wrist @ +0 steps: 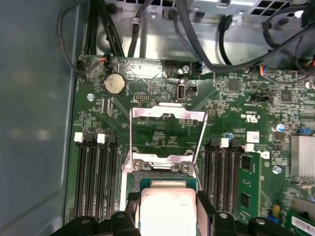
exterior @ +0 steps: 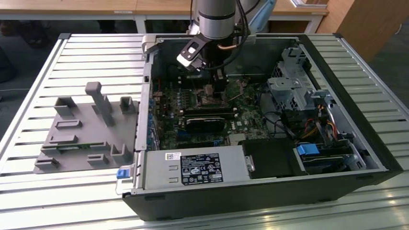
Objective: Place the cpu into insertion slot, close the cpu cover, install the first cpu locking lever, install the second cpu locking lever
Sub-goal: 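Place the cpu into insertion slot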
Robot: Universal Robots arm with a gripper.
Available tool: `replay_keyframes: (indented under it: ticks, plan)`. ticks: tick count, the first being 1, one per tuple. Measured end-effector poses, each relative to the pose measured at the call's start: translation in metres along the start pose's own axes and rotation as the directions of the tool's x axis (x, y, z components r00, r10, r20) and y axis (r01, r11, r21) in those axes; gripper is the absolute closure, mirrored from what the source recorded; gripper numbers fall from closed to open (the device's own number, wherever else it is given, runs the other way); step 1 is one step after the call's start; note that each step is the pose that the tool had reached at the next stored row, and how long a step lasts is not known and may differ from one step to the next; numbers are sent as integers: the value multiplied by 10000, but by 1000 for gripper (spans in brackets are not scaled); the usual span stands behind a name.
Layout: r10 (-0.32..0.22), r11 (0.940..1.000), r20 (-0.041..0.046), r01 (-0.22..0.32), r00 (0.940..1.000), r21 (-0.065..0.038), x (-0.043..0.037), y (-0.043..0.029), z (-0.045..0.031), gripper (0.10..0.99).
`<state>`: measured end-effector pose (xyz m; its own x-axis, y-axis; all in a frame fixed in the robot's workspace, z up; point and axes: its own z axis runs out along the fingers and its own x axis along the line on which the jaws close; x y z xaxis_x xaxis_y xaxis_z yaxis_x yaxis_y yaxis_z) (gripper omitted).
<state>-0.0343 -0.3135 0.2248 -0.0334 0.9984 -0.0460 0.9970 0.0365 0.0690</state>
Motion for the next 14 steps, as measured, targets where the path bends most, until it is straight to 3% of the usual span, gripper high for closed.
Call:
replay_keyframes:
  ticks: [14]
  plan:
    - [45,10000,4,-45,10000,-1,24,-67,148,545]
